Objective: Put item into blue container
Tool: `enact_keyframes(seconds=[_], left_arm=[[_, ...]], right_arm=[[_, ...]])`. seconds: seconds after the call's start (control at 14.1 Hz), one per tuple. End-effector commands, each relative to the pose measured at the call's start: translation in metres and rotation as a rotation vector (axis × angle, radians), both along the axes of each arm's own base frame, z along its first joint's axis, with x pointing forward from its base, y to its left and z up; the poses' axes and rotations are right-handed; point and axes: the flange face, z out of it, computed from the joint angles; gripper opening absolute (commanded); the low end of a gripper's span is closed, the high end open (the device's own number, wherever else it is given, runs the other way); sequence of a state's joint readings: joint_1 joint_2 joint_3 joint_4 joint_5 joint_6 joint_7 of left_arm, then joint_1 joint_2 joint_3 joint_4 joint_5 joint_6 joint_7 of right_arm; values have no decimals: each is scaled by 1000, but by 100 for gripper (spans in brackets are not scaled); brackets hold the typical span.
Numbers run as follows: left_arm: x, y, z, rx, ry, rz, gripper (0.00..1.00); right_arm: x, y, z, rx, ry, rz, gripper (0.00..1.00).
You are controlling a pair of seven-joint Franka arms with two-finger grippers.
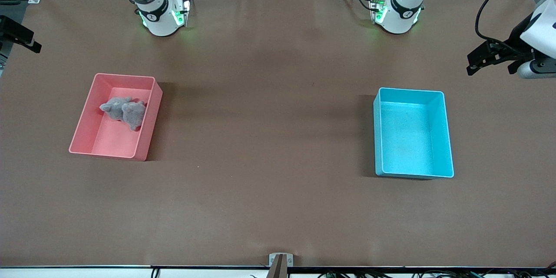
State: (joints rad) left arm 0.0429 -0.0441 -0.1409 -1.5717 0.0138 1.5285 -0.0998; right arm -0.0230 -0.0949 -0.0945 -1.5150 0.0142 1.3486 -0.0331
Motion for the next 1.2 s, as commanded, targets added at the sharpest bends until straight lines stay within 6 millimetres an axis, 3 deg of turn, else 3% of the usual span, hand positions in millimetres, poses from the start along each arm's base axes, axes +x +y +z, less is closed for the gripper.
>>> enact_keyframes(seconds=[0.0, 0.57, 0.78, 0.92, 1.06, 1.13], left_arm=[[2, -6, -1, 24, 8, -26, 100], [3, -3, -2, 22, 8, -22, 100], [2, -4, -1, 23, 7, -24, 100], [3, -3, -2, 22, 8, -22, 100], [4, -4, -3, 22, 8, -24, 100], [4, -5, -4, 24, 9, -25, 100]], right_arm=[[-13, -3, 8, 12, -17, 8, 100], [-14, 3, 10, 18, -17, 17, 100], [-12, -4, 3, 18, 12, 3, 100], [0, -11, -14, 7, 39, -7, 100], [37, -23, -67, 9, 122, -28, 100], [50, -28, -83, 2, 143, -31, 100]])
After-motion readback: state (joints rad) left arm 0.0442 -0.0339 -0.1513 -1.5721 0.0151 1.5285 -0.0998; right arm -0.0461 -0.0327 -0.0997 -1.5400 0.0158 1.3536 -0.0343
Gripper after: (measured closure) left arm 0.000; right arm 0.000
